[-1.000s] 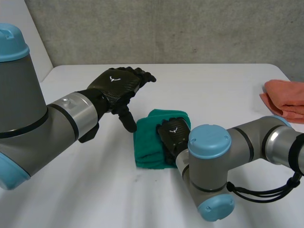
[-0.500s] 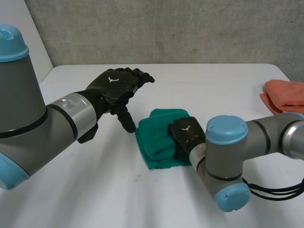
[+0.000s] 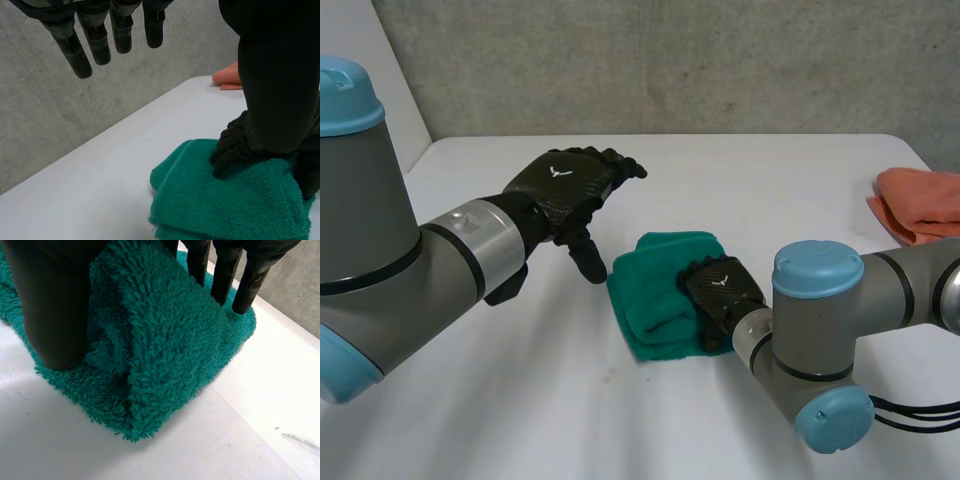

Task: Fold the laundry.

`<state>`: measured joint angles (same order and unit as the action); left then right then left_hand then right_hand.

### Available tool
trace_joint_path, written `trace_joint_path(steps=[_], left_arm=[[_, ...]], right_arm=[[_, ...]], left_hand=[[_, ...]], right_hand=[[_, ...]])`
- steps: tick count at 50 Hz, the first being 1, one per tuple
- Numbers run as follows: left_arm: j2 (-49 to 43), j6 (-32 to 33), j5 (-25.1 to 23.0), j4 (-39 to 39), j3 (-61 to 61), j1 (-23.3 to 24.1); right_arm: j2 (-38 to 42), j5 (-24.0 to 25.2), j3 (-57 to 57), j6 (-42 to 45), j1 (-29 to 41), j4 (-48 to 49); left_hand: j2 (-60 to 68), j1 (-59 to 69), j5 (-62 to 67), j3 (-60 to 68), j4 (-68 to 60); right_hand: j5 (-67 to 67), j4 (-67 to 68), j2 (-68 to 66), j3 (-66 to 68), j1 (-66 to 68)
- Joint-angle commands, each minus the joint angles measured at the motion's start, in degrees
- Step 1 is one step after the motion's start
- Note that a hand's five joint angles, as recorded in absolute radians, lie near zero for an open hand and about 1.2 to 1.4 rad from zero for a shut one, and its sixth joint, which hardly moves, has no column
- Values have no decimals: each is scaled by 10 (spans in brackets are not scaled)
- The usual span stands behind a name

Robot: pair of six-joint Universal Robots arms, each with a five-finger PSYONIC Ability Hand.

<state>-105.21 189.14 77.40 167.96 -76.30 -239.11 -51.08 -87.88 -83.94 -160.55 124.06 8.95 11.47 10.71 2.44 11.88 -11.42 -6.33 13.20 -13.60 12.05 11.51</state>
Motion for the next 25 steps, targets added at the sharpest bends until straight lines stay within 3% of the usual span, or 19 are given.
trace_joint_path(steps=[1,25], left_arm=[[0,1,-1,3,-2,-1],[-1,1,-1,3,-3,-1]], right_arm=[[-6,-4,1,-1,0,-4],[-17,-2,-15,-6,1,-7]], left_hand=[[1,8,-9,-3,-1],[3,10,-7,-2,-3]], right_hand=[[63,-32,36,-21,-15],[63,-32,36,-21,-15]])
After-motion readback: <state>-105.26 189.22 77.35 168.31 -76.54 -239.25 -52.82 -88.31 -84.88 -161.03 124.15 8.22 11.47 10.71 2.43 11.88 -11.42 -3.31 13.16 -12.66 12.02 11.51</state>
